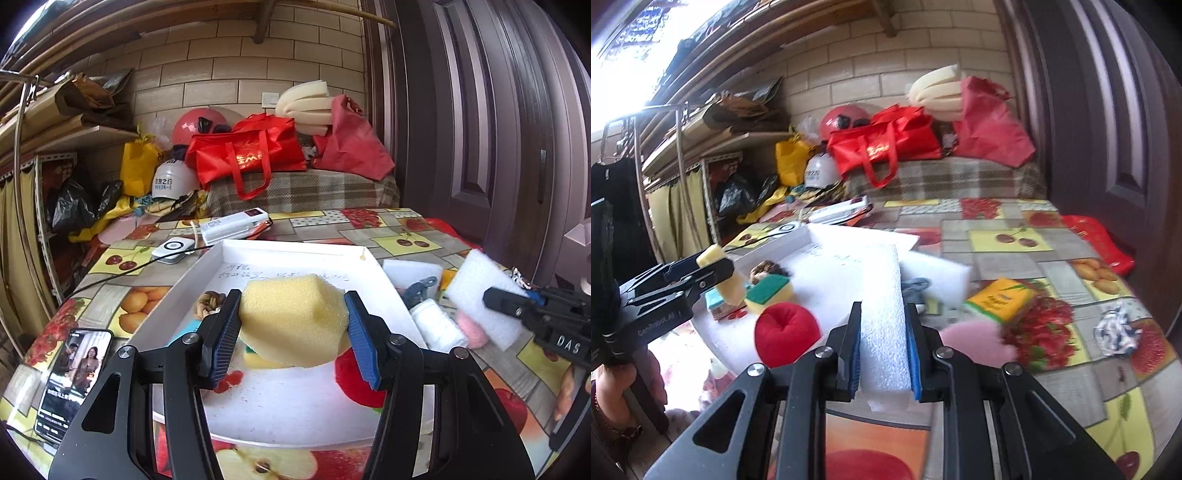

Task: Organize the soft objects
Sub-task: 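Carry the yellow sponge block in the left tool while the right tool carries the foam block over the box, then open both tools to release the yellow sponge block and white foam block into the box, then move both open tools back toward the remaining items on the table, then grasp the black-and-white patterned cloth with the right tool while the left tool approaches the pink fluffy ball, then grasp the pink fluffy ball with the left tool while the right tool lifts the patterned cloth, then carry the pink ball in the left tool while the right tool carries the patterned cloth over the box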

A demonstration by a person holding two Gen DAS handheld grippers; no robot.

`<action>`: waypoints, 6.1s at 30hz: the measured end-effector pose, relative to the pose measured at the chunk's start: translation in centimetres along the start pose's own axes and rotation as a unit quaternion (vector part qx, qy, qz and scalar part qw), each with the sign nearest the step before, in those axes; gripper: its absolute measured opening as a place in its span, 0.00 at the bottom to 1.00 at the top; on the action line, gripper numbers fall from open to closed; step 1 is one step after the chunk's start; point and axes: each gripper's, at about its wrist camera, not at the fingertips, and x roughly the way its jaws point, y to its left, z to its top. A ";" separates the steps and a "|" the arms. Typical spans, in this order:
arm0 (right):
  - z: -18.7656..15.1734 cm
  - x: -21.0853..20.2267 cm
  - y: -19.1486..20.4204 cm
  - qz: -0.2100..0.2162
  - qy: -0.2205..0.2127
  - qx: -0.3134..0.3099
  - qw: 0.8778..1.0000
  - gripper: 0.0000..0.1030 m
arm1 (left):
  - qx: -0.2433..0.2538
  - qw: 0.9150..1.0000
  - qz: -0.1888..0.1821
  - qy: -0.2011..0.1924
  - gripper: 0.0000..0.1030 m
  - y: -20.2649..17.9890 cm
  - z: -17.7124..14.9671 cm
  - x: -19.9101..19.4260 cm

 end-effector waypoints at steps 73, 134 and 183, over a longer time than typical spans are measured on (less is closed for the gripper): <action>0.3 -3.1 -9.3 -0.146 -0.067 0.099 0.982 1.00 | -0.047 0.997 -0.060 0.002 1.00 0.2 0.8 1.7; 0.2 -2.4 -8.5 -0.125 -0.034 0.032 0.991 0.30 | 0.124 0.986 -0.113 0.018 0.55 -14.3 0.0 0.0; 2.5 8.6 5.9 0.006 0.026 -0.073 0.997 0.30 | 0.019 0.996 0.061 0.055 0.56 3.4 1.2 6.2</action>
